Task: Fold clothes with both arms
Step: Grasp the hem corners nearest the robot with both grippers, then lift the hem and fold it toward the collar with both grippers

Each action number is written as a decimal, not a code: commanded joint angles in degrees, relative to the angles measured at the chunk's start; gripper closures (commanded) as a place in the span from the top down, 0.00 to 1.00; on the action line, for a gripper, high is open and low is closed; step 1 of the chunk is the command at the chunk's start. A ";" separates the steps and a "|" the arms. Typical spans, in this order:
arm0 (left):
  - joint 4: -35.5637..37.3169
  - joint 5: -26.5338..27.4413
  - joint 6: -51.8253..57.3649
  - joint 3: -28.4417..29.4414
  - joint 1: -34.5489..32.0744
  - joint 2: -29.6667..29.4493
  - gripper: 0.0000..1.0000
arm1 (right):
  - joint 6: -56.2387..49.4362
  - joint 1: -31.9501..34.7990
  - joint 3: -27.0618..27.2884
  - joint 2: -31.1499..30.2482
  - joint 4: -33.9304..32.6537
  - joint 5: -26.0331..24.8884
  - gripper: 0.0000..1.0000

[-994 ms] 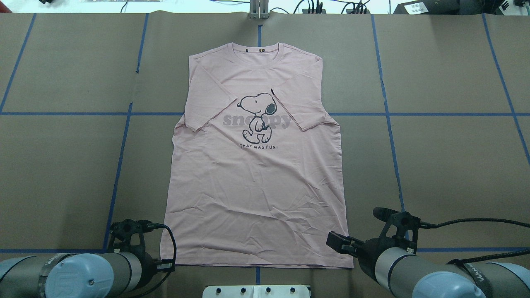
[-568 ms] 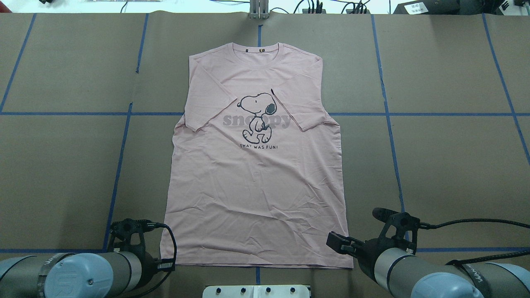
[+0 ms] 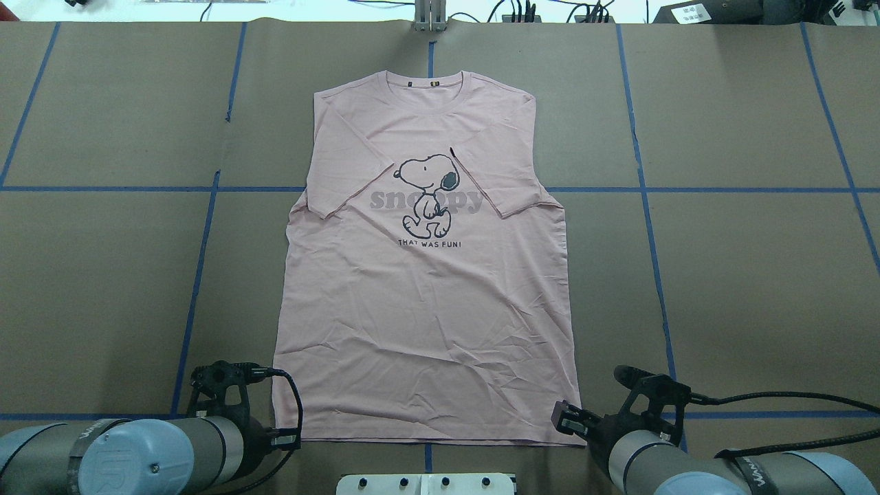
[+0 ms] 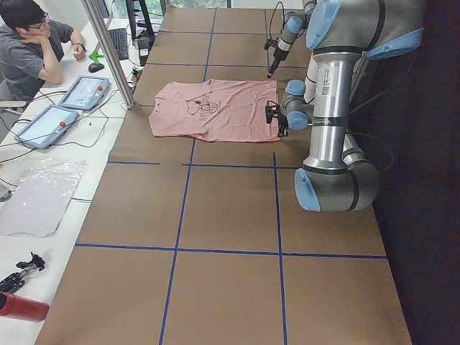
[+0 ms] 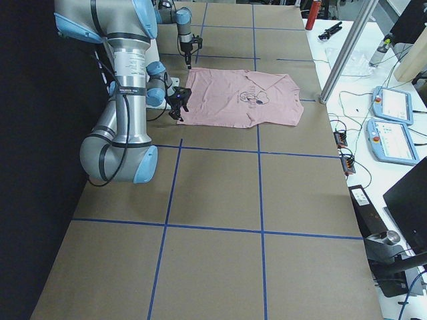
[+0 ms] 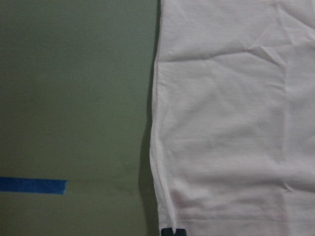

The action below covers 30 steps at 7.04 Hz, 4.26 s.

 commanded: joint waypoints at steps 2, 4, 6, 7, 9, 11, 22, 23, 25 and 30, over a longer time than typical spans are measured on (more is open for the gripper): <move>-0.17 -0.24 0.01 -0.08 -0.02 -0.34 0.00 | 0.36 -2.11 -3.25 1.77 -0.20 -1.72 0.70; -0.09 -0.24 0.01 0.01 -0.19 -0.60 0.00 | 0.36 -2.81 -4.57 2.65 -0.12 -3.64 0.66; -0.09 -0.24 -0.08 0.01 -0.19 -0.60 0.00 | 0.36 -2.81 -4.58 2.48 -0.12 -3.66 0.66; -0.09 -0.24 -0.08 -0.08 -0.19 -0.60 0.00 | 0.36 -2.64 -4.41 1.96 -0.12 -3.74 0.66; -0.17 -0.24 -0.08 -0.08 -0.19 -0.60 0.00 | 0.36 -2.73 -4.67 1.86 -0.12 -3.66 0.67; -0.09 -0.24 -0.08 -0.08 -0.19 -0.60 0.00 | 0.53 -2.81 -5.37 2.04 -0.03 -3.74 0.63; 16.69 -6.79 5.25 -14.42 -3.16 -6.45 0.00 | -0.85 1.65 16.96 2.21 -15.15 4.13 0.00; 27.49 -10.40 7.37 -20.67 -5.27 -12.23 0.00 | -1.13 2.89 24.44 2.48 -22.80 7.04 0.00; 41.71 -18.05 10.88 -25.99 -15.44 -23.51 0.00 | -1.92 8.84 30.75 9.46 -34.70 16.60 0.00; 30.46 -18.26 31.89 -3.91 -29.35 -24.33 0.00 | -22.28 29.55 8.49 25.75 -35.89 21.36 0.00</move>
